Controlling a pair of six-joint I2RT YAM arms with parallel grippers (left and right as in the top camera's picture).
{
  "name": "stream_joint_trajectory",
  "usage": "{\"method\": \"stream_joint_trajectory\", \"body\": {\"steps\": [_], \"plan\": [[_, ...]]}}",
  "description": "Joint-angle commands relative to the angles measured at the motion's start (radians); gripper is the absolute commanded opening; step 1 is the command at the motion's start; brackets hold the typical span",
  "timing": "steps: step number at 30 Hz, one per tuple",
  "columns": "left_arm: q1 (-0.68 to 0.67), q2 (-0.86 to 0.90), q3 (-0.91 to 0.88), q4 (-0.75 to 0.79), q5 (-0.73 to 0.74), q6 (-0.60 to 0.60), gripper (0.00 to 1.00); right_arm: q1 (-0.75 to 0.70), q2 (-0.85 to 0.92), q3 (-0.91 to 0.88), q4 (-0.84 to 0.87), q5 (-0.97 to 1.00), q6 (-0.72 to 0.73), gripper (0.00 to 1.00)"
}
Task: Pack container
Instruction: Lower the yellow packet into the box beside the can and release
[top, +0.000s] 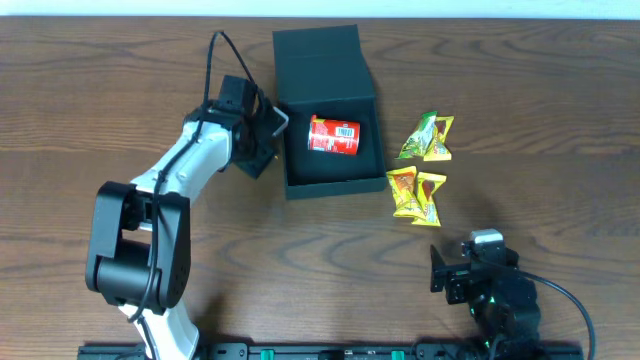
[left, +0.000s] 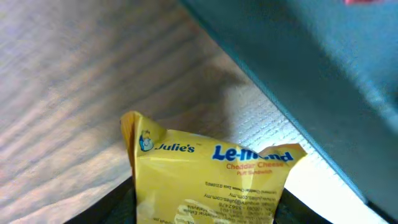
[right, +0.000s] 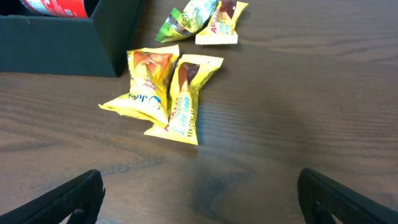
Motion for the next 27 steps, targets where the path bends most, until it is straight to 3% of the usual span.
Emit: {"method": "stream_joint_trajectory", "body": {"steps": [1,9,17,22,27], "plan": [[0.006,0.011,0.090,-0.043,-0.005,-0.108,0.40,-0.008,-0.005,-0.012,-0.002,0.004,0.011,0.99],[0.006,0.011,0.310,-0.220,0.014,-0.343,0.40,-0.008,-0.005,-0.012,-0.002,0.004,0.011,0.99],[-0.003,0.011,0.442,-0.319,0.190,-0.519,0.42,-0.008,-0.005,-0.012,-0.002,0.003,0.011,0.99],[-0.058,0.012,0.443,-0.360,0.105,-0.723,0.41,-0.008,-0.005,-0.012,-0.002,0.004,0.011,0.99],[-0.162,0.012,0.443,-0.373,-0.026,-0.755,0.42,-0.008,-0.005,-0.012,-0.002,0.003,0.011,0.99]]}}
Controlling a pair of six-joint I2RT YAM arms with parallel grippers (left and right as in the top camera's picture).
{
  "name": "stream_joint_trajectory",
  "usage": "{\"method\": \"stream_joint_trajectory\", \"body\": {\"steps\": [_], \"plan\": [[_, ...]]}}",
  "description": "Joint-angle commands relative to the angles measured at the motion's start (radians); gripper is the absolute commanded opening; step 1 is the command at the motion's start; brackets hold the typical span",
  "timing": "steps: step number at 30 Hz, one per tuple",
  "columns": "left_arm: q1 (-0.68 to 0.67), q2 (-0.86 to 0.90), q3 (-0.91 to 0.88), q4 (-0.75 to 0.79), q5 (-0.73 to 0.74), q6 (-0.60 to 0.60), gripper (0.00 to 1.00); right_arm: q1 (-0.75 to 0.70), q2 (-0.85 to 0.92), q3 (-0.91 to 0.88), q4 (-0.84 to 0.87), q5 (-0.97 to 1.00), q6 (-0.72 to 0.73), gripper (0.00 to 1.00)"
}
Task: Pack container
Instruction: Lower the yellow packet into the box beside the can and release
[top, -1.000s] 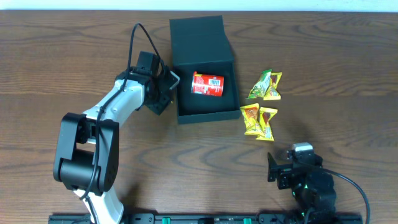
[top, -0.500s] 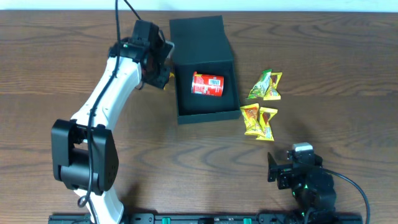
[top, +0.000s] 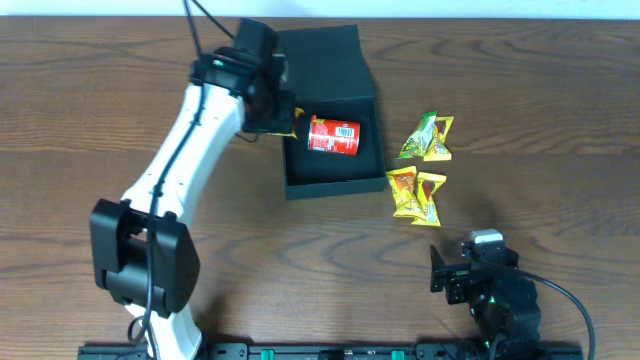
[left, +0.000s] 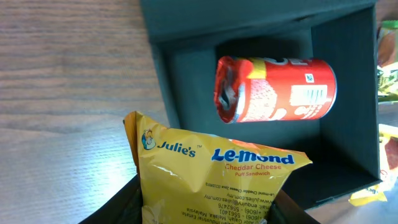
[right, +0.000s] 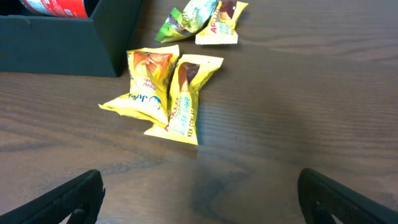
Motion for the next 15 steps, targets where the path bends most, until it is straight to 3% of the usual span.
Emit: {"method": "stream_joint_trajectory", "body": {"steps": [1,4,7,15], "plan": [[-0.076,0.008,0.019,-0.004,-0.119,-0.065,0.42,-0.008,-0.005,-0.012,-0.002,0.004,0.011,0.99],[-0.140,0.012,0.017,-0.036,-0.287,-0.230,0.47,-0.008,-0.005,-0.012,-0.002,0.004,0.011,0.99],[-0.157,0.013,0.017,-0.063,-0.294,-0.360,0.39,-0.008,-0.005,-0.012,-0.002,0.003,0.011,0.99],[-0.162,0.055,0.016,-0.068,-0.254,-0.467,0.40,-0.008,-0.005,-0.012,-0.002,0.004,0.011,0.99]]}}
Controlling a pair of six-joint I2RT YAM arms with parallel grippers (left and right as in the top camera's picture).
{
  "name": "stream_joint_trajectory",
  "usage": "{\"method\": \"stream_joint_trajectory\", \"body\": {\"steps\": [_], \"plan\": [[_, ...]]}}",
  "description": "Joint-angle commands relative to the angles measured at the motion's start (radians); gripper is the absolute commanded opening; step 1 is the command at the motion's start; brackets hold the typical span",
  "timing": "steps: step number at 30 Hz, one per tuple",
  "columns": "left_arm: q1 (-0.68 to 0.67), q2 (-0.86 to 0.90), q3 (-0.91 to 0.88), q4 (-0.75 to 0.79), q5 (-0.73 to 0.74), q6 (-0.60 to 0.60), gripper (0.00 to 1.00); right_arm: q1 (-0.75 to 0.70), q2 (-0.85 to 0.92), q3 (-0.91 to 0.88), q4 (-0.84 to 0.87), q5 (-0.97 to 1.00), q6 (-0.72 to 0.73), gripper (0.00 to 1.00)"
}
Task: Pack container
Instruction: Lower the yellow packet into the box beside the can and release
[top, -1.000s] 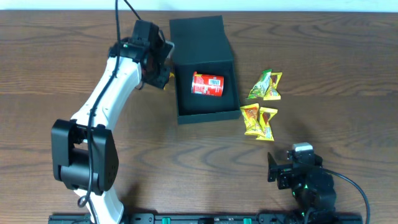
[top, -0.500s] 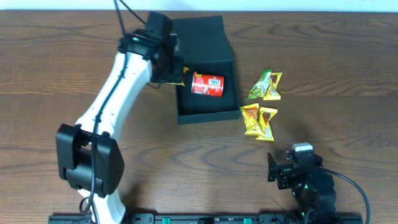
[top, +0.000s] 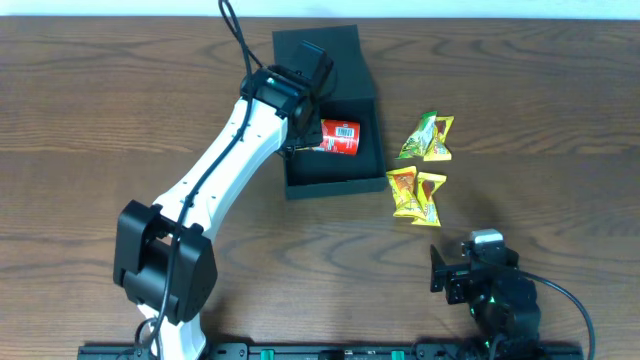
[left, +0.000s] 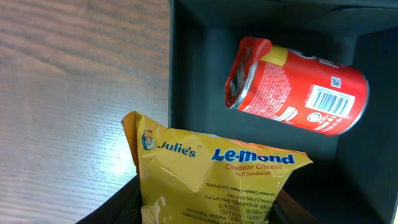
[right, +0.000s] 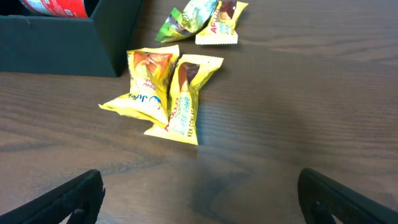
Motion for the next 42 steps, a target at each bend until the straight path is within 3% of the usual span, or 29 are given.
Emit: {"method": "stream_joint_trajectory", "body": {"steps": [1,22,28,42], "plan": [[-0.002,0.052,0.016,-0.006,0.012,-0.078,0.39,-0.008,-0.005,-0.012,-0.002,0.003,0.011,0.99],[-0.069,0.116,0.016,-0.019,0.072,-0.072,0.42,-0.008,-0.005,-0.012,-0.002,0.003,0.011,0.99],[-0.068,0.116,0.016,-0.029,0.074,-0.135,0.38,-0.008,-0.005,-0.012,-0.002,0.003,0.011,0.99],[-0.075,0.116,-0.037,-0.019,0.031,-0.186,0.40,-0.008,-0.005,-0.012,-0.002,0.003,0.011,0.99]]}}
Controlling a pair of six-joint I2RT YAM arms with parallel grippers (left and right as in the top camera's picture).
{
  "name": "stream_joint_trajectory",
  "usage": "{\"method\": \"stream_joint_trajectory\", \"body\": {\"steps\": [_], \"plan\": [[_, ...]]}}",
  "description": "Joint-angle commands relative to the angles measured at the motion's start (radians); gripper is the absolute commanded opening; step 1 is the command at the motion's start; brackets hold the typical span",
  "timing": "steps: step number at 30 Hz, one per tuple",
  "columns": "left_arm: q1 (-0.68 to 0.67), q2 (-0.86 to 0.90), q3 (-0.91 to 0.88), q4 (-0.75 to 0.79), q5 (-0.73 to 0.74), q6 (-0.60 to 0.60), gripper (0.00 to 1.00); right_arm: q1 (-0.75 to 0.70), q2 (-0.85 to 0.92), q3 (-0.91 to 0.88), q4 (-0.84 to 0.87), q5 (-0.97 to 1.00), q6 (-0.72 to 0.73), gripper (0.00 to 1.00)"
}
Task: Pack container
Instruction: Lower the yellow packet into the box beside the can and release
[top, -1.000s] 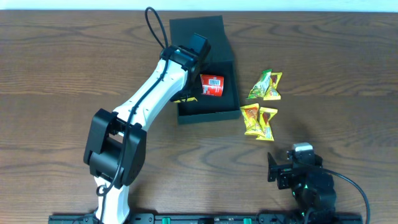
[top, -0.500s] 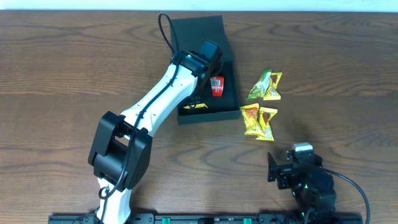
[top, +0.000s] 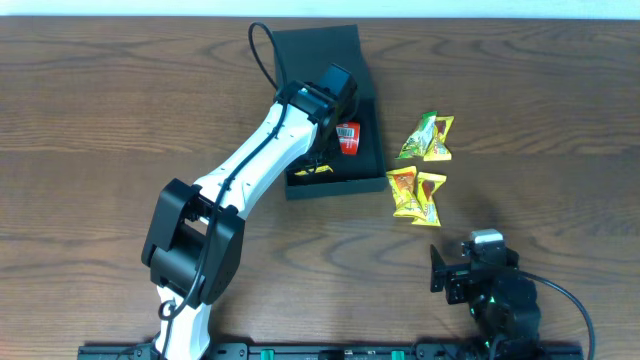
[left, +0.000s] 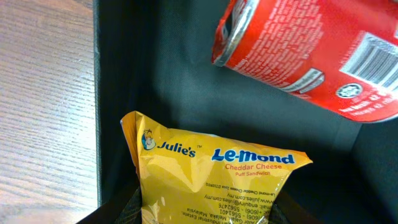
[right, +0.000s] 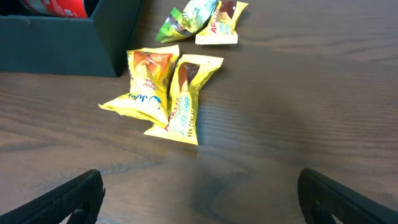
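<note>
A black open box (top: 336, 182) sits at the back middle of the table, with a red can (top: 349, 137) lying in it on its side. My left gripper (left: 205, 214) is shut on a yellow Julie's Le-Mond cheese sandwich packet (left: 211, 168), held low inside the box at its front left part, beside the red can (left: 311, 56). In the overhead view only a bit of the yellow packet (top: 305, 171) shows under the left wrist. My right gripper (right: 199, 199) stands open near the table's front right, with nothing between its fingers.
Two yellow snack packets (top: 416, 192) lie right of the box, and two more, green and yellow (top: 428, 137), lie behind them. The box lid (top: 320, 55) stands open at the back. The right wrist view shows the same packets (right: 165, 90) and the box corner (right: 112, 37).
My left gripper has moved right and down with the packet, from over the box's left wall to low inside the box in front of the can. The right arm has not moved.
My left gripper held the yellow packet low on the table left of the box. Then it was raised over the box's left edge, then over the left wall above the can's end. Now the packet is down inside the box. The right arm stayed still throughout.
</note>
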Motion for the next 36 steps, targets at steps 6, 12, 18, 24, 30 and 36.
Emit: {"method": "stream_joint_trajectory", "body": {"steps": [6,12,18,24,30,36], "plan": [[-0.002,0.002,-0.035,-0.004,-0.022,-0.024,0.41,-0.008,-0.005,-0.012,-0.002,0.004,0.011,0.99],[-0.002,0.002,-0.035,-0.007,-0.023,0.010,0.55,-0.008,-0.005,-0.012,-0.002,0.004,0.011,0.99],[-0.002,0.002,-0.035,-0.008,-0.045,0.014,0.67,-0.008,-0.005,-0.012,-0.002,0.004,0.011,0.99],[-0.002,0.002,-0.035,-0.010,-0.049,0.038,0.70,-0.008,-0.005,-0.012,-0.002,0.004,0.011,0.99],[-0.002,0.001,-0.018,0.008,-0.077,0.092,0.67,-0.008,-0.005,-0.012,-0.002,0.004,0.011,0.99],[-0.001,0.001,0.051,0.053,-0.119,0.146,0.87,-0.008,-0.005,-0.012,-0.002,0.004,0.011,0.99]]}}
